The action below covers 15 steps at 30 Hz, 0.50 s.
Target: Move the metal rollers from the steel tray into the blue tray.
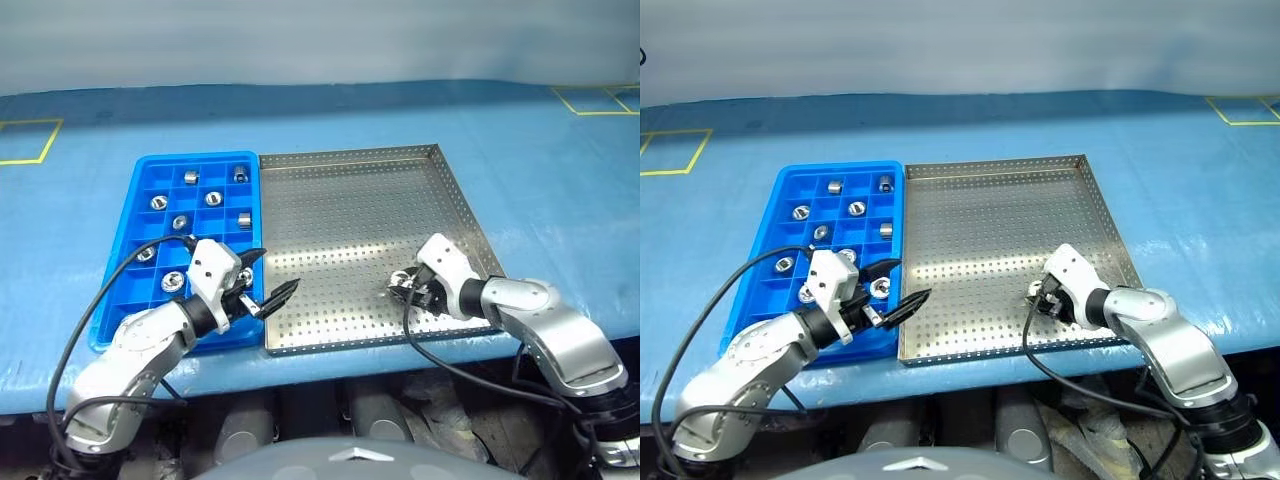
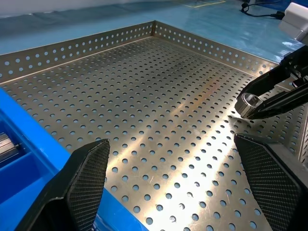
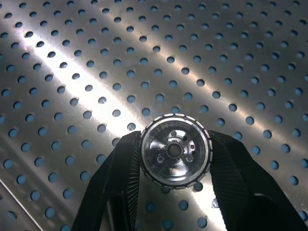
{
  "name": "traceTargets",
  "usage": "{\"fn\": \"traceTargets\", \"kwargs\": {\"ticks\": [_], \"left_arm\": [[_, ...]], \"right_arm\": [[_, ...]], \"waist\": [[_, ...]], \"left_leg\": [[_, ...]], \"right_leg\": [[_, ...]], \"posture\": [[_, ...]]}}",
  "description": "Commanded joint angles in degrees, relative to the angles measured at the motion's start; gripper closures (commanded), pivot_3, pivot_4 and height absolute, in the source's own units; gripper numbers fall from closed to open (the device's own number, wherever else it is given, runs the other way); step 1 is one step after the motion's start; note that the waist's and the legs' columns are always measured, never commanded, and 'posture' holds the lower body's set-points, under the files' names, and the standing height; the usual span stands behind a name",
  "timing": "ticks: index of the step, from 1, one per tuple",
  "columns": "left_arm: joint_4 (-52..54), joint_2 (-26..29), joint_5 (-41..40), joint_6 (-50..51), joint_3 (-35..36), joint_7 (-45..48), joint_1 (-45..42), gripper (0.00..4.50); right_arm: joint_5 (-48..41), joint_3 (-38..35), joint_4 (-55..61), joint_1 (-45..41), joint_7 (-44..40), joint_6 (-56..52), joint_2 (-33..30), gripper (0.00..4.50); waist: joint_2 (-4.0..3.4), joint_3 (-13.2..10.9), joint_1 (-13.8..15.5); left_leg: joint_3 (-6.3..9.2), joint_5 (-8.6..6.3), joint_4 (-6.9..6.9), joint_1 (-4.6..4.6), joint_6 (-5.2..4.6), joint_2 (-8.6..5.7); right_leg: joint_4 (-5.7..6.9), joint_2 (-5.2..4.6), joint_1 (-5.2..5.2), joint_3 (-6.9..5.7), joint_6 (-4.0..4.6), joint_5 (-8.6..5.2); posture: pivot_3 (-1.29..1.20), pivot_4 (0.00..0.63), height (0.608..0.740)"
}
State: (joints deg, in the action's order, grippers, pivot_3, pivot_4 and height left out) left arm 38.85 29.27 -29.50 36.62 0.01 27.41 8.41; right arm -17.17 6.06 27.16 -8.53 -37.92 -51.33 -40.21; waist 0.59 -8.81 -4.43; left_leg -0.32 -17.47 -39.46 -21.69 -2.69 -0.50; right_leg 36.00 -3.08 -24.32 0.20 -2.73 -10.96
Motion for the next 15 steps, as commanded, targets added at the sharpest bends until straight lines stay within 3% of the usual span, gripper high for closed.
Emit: {"fn": "traceTargets", "kwargs": {"ticks": [1, 10, 15], "left_arm": [[4.37, 0.48, -0.88, -0.81, 3.28, -0.65, 2.07, 0.00], [13.70, 2.38, -2.73, 0.90, 19.10, -1.14, 22.13, 0.00], [17.89, 0.70, -2.95, 0.20, 22.04, -2.17, 29.99, 0.00]], "right_arm": [[-0.92, 0.13, 1.66, -4.99, 1.17, 0.97, 2.78, 2.66], [-2.80, 11.63, -3.75, -21.63, 0.31, 4.82, 21.84, 2.66], [-2.12, 20.31, -8.99, -25.53, -2.91, 8.08, 29.78, 2.66]], "waist": [[0.01, -0.01, -0.12], [0.05, -0.03, 1.07], [0.10, -0.01, 3.22]], "left_leg": [[0.00, 0.00, 0.00, 0.00, 0.00, 0.00], [-0.02, 0.03, 0.16, 0.00, 0.08, 0.08], [0.04, 0.03, 0.18, 0.00, 0.08, 0.00]], "right_leg": [[0.00, 0.00, -0.01, 0.01, 0.00, 0.00], [0.06, 0.05, -0.19, 0.09, 0.10, -0.03], [-0.04, -0.09, -0.18, -0.06, 0.12, -0.04]], "posture": [[-0.15, 0.150, 0.740], [-0.01, 0.150, 0.740], [0.08, 0.150, 0.740]]}}
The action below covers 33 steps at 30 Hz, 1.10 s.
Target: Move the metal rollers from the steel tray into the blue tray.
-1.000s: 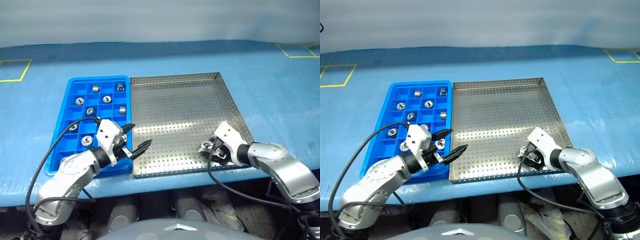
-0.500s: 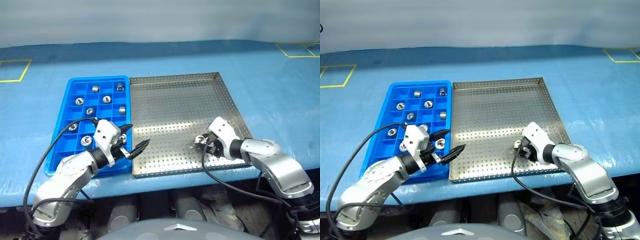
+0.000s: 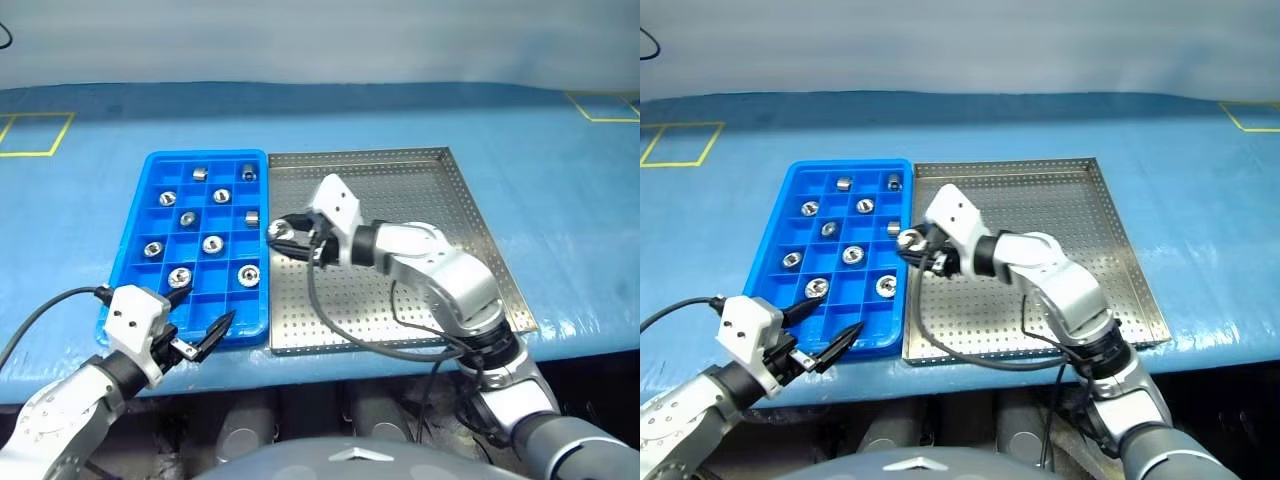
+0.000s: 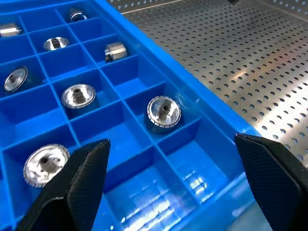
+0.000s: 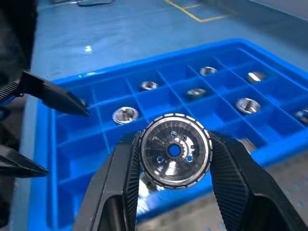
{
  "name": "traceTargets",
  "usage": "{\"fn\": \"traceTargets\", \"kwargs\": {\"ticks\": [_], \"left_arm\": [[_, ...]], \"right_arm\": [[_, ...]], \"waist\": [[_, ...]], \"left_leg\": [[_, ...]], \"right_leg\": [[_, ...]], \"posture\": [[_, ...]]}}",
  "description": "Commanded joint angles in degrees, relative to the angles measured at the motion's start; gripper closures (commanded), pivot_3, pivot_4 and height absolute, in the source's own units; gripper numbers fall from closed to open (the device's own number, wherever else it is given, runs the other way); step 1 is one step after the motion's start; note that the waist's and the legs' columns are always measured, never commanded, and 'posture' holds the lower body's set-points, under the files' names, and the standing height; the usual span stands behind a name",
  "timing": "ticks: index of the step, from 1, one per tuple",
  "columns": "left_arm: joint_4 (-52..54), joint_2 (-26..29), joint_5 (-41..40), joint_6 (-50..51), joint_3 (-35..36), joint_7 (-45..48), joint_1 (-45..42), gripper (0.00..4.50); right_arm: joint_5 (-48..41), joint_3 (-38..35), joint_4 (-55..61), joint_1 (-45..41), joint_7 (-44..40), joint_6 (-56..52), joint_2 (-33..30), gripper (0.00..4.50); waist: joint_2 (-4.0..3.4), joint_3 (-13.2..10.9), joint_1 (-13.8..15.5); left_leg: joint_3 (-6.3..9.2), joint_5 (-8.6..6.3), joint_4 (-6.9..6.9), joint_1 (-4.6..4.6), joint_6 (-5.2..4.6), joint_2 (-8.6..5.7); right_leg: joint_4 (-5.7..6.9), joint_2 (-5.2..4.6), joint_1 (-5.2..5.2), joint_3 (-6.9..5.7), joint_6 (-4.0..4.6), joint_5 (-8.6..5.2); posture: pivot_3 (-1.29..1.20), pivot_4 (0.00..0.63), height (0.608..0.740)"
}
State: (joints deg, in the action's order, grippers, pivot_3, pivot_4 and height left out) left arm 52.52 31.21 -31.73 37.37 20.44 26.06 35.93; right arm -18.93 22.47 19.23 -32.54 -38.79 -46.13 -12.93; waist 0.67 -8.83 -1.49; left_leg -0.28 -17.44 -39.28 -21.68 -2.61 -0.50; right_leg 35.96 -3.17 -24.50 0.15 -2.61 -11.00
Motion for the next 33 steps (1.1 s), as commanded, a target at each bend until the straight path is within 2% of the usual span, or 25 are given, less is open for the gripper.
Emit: {"fn": "traceTargets", "kwargs": {"ticks": [1, 6, 12, 29, 33], "left_arm": [[5.13, -2.00, -0.72, -0.75, 1.64, -1.31, 3.77, 0.00], [7.45, -4.29, 0.27, -2.08, 1.25, -2.62, 9.33, 0.00], [7.48, -5.71, 0.85, -4.51, 4.73, -2.80, 14.30, 0.00], [7.45, -5.12, 0.71, -4.64, 5.14, -3.81, 13.28, 0.00], [7.35, -4.85, 0.83, -4.34, 4.76, -3.94, 12.54, 0.00]], "right_arm": [[-0.20, 5.86, -1.82, -1.82, -2.85, 3.42, 3.60, 2.66], [0.80, 10.77, -5.06, -1.57, -5.21, 5.41, 6.06, 2.66], [1.49, 11.19, -11.87, -2.38, -6.29, 7.80, 8.93, 2.66], [6.30, 12.12, -26.86, -3.44, -7.62, 12.05, 14.93, 2.66], [7.89, 11.91, -28.04, -3.26, -7.42, 13.48, 14.77, 1.54]], "waist": [[0.03, 0.01, 0.72], [0.03, 0.02, 2.00], [0.03, 0.01, 2.91], [0.02, 0.01, 3.47], [0.02, 0.01, 3.47]], "left_leg": [[0.00, 0.02, 0.00, 0.00, 0.04, 0.00], [0.13, 0.07, 0.01, 0.02, 0.15, -0.03], [0.34, 0.08, 0.02, 0.06, 0.16, 0.00], [0.51, 0.25, 0.13, 0.05, 0.47, 0.00], [0.54, 0.28, 0.14, 0.05, 0.51, 0.00]], "right_leg": [[-0.02, -0.01, 0.00, 0.00, 0.00, 0.00], [-0.02, -0.07, -0.02, -0.19, 0.09, -0.06], [0.05, 0.00, -0.02, -0.37, 0.16, -0.10], [0.06, 0.10, -0.01, -0.56, 0.22, -0.15], [0.07, 0.12, -0.01, -0.57, 0.22, -0.15]], "posture": [[0.09, 0.150, 0.740], [0.14, 0.150, 0.740], [0.18, 0.150, 0.740], [0.19, 0.150, 0.740], [0.18, 0.150, 0.740]]}}
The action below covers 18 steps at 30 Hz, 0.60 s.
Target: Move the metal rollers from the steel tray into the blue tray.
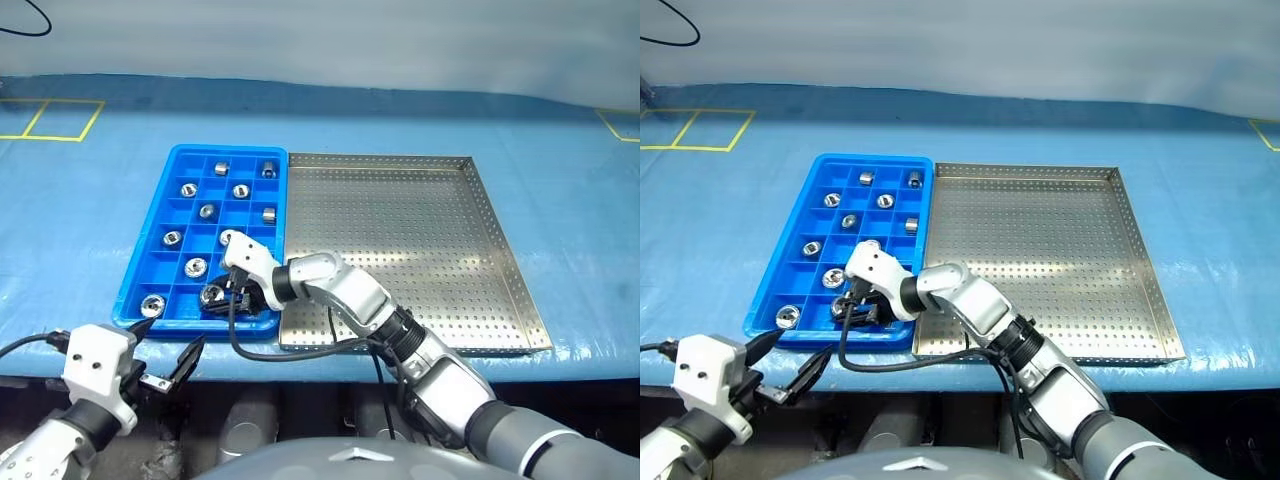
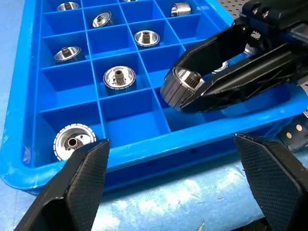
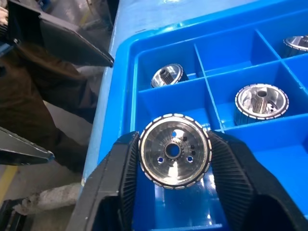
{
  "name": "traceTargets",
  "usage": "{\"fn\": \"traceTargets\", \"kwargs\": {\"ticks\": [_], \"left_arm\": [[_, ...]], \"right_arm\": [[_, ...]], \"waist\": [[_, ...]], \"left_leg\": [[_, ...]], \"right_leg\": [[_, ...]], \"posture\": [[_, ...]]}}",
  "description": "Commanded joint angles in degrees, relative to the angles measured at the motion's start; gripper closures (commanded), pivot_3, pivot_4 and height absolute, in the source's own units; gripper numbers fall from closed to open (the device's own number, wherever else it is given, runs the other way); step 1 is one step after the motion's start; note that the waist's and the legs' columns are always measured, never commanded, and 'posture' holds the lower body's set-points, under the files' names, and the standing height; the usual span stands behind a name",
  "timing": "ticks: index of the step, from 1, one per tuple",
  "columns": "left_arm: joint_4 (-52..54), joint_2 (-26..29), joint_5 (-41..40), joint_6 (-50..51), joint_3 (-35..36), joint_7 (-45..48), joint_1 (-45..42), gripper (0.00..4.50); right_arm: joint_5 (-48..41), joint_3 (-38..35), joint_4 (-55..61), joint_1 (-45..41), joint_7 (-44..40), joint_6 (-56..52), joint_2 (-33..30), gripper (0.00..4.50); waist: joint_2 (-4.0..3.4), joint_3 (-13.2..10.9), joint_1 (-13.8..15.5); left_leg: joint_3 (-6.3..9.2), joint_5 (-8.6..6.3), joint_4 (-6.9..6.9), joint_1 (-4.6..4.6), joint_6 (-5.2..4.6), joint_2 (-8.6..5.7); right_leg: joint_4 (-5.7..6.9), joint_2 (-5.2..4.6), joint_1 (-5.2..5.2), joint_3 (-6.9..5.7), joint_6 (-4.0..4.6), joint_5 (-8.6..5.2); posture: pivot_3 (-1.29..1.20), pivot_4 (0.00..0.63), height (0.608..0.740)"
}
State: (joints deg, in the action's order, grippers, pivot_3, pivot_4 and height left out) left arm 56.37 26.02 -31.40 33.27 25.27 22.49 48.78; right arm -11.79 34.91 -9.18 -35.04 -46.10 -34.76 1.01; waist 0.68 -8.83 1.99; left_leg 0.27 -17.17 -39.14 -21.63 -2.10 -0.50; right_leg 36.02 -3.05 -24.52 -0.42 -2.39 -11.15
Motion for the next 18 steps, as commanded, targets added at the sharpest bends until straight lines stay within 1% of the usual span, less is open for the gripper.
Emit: {"fn": "traceTargets", "kwargs": {"ticks": [1, 3, 6, 11, 15, 18], "left_arm": [[3.43, 0.44, 0.50, -0.18, -0.19, -0.37, -0.50, 0.00], [3.20, 0.67, 0.43, -0.05, -0.30, -0.33, -1.02, 0.00], [2.94, 1.30, 0.06, 0.20, -0.91, -0.13, -2.71, 0.00], [1.99, 3.16, -1.05, 1.42, -4.26, -0.15, -9.65, 0.00], [-0.63, 4.61, -1.02, 2.27, -7.75, 0.01, -17.99, 0.00], [-4.67, 4.44, 0.00, 1.54, -12.24, 0.77, -26.84, 0.00]], "right_arm": [[0.76, -0.97, 0.86, -0.51, 0.01, 2.61, 0.87, 1.16], [0.51, -1.87, 2.27, -0.23, 0.03, 3.44, 0.83, 0.60], [-0.63, -4.24, 5.42, -0.16, 0.79, 3.16, 0.85, 0.60], [-3.92, -12.86, 15.46, 1.23, 4.31, 1.79, -0.85, 0.60], [-1.63, -19.84, 20.00, 3.45, 10.40, 2.95, -5.43, 0.60], [-0.56, -25.38, 22.93, 6.60, 13.75, 3.65, -10.31, 0.60]], "waist": [[0.00, 0.00, -0.02], [0.00, 0.00, -0.03], [-0.01, -0.01, -0.05], [-0.04, -0.02, 0.18], [-0.03, 0.01, 0.09], [-0.07, 0.01, -0.39]], "left_leg": [[0.01, 0.02, 0.00, 0.00, 0.03, 0.00], [0.01, 0.03, 0.00, 0.00, 0.04, 0.00], [0.02, 0.02, 0.00, 0.00, 0.04, 0.00], [0.12, 0.02, -0.01, -0.01, 0.03, -0.01], [0.15, 0.06, -0.02, 0.00, 0.09, -0.03], [0.10, 0.09, -0.02, 0.00, 0.14, -0.06]], "right_leg": [[0.00, 0.00, 0.00, -0.01, 0.00, 0.00], [0.00, 0.00, 0.00, -0.01, 0.00, 0.00], [0.00, 0.00, 0.01, -0.01, 0.01, 0.00], [0.01, 0.01, 0.03, -0.06, 0.00, 0.00], [-0.01, 0.01, 0.09, -0.08, 0.00, 0.02], [0.00, -0.01, 0.20, -0.05, 0.01, 0.04]], "posture": [[0.18, 0.150, 0.740], [0.17, 0.150, 0.740], [0.16, 0.150, 0.740], [0.11, 0.150, 0.740], [0.05, 0.150, 0.740], [-0.04, 0.150, 0.740]]}}
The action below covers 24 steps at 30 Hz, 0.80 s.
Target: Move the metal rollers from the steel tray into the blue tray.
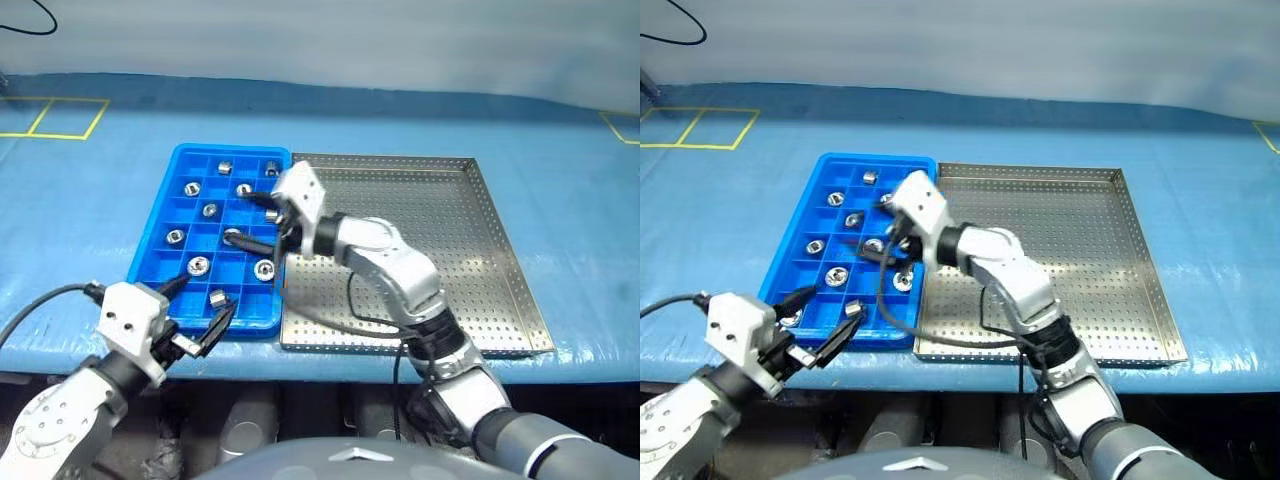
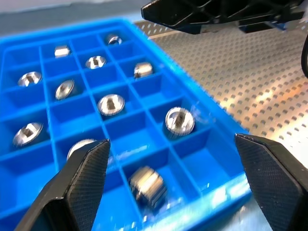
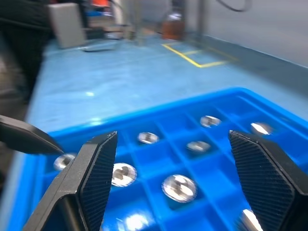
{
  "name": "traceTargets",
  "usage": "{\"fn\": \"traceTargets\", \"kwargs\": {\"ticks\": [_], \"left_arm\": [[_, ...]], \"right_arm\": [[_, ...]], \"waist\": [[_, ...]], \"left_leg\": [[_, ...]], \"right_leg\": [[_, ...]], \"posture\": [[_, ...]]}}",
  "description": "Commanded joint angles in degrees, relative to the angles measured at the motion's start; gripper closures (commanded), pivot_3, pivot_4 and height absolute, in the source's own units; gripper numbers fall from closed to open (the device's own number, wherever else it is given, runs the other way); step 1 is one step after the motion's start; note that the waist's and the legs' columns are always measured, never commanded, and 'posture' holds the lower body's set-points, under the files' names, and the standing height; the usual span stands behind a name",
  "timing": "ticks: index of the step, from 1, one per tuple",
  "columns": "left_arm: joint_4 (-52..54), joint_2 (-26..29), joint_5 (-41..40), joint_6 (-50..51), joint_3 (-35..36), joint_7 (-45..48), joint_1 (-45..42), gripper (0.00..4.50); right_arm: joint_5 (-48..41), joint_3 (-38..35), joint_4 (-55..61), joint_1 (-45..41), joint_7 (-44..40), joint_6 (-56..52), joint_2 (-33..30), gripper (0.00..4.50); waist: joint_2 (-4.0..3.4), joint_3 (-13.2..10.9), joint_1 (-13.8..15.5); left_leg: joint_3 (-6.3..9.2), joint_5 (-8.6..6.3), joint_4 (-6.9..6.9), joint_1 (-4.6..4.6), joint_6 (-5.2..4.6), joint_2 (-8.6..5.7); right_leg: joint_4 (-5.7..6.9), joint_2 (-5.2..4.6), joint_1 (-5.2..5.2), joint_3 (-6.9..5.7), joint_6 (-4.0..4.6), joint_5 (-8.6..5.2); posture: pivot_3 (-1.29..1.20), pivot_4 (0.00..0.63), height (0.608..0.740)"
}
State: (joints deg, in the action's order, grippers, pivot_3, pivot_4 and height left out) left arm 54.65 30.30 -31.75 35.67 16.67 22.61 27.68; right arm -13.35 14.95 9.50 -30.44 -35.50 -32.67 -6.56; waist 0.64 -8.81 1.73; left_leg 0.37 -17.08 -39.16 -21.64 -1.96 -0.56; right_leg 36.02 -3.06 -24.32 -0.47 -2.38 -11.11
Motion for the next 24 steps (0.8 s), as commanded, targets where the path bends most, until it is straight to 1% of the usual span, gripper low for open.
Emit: {"fn": "traceTargets", "kwargs": {"ticks": [1, 4, 7, 10, 11, 13, 15, 18, 24], "left_arm": [[-4.72, 0.00, 0.92, -1.39, -5.42, 1.06, -8.80, 0.00], [-10.82, -1.07, 3.87, -3.92, -11.66, 2.43, -17.57, 0.00], [-16.11, -1.15, 7.27, -4.80, -16.96, 3.63, -23.44, 0.00], [-21.69, -2.45, 10.96, -7.03, -21.36, 3.80, -28.25, 0.00], [-23.43, -3.40, 12.32, -7.73, -22.67, 3.27, -29.87, 0.00], [-25.68, -6.40, 13.85, -7.94, -24.20, 1.22, -32.52, 0.00], [-26.72, -8.79, 15.18, -8.60, -25.46, 0.05, -33.87, 0.00], [-28.00, -10.41, 17.55, -9.50, -26.41, -1.02, -34.51, 0.00], [-29.34, -10.46, 19.11, -10.21, -26.89, 0.26, -34.51, 0.00]], "right_arm": [[1.18, -6.80, 5.12, 3.13, 3.92, 0.97, -4.41, 0.60], [2.70, -9.43, 6.75, 7.15, 5.05, -0.49, -10.05, 0.60], [3.28, -10.05, 7.79, 11.25, 4.20, 0.44, -14.50, 0.60], [2.74, -11.51, 8.42, 14.70, 4.84, -0.18, -16.15, 0.60], [2.41, -12.11, 8.67, 15.83, 5.13, -0.43, -16.35, 0.60], [2.63, -12.72, 9.28, 17.70, 5.78, -0.53, -16.79, 0.60], [2.39, -13.24, 10.04, 18.81, 6.45, -0.57, -16.58, 0.60], [1.99, -13.58, 10.67, 19.49, 7.00, -0.65, -16.37, 0.60], [2.03, -13.78, 9.93, 19.15, 7.86, -0.51, -16.59, 0.60]], "waist": [[-0.07, -0.03, -0.36], [-0.14, -0.04, -1.91], [-0.17, -0.03, -4.00], [-0.20, -0.03, -6.25], [-0.23, -0.02, -6.77], [-0.22, -0.03, -7.63], [-0.22, -0.03, -8.51], [-0.23, -0.02, -9.70], [-0.23, -0.02, -10.81]], "left_leg": [[-0.02, 0.01, 0.01, -0.01, 0.01, -0.01], [-0.05, 0.01, 0.01, -0.02, 0.01, -0.01], [-0.14, -0.03, 0.01, -0.02, -0.07, 0.01], [-0.30, -0.15, 0.03, -0.02, -0.29, 0.06], [-0.33, -0.27, 0.04, -0.04, -0.48, 0.07], [-0.37, -0.29, 0.02, -0.05, -0.52, 0.06], [-0.44, -0.32, -0.01, -0.05, -0.59, 0.05], [-0.56, -0.37, -0.08, -0.05, -0.68, 0.03], [-0.62, -0.38, -0.10, -0.03, -0.70, 0.03]], "right_leg": [[0.01, 0.00, 0.08, 0.01, 0.00, 0.00], [0.02, 0.00, 0.15, 0.01, 0.01, 0.00], [-0.04, -0.01, 0.16, 0.06, -0.04, 0.03], [-0.05, 0.00, 0.08, 0.23, -0.27, 0.14], [-0.03, 0.01, 0.03, 0.28, -0.31, 0.17], [-0.04, 0.00, 0.02, 0.33, -0.39, 0.21], [-0.04, -0.02, 0.02, 0.43, -0.47, 0.25], [-0.06, -0.06, 0.01, 0.55, -0.60, 0.33], [-0.04, -0.03, -0.02, 0.66, -0.63, 0.35]], "posture": [[-0.07, 0.150, 0.740], [-0.14, 0.150, 0.740], [-0.19, 0.150, 0.740], [-0.24, 0.150, 0.740], [-0.26, 0.150, 0.740], [-0.28, 0.150, 0.740], [-0.29, 0.150, 0.740], [-0.29, 0.150, 0.740], [-0.28, 0.150, 0.740]]}}
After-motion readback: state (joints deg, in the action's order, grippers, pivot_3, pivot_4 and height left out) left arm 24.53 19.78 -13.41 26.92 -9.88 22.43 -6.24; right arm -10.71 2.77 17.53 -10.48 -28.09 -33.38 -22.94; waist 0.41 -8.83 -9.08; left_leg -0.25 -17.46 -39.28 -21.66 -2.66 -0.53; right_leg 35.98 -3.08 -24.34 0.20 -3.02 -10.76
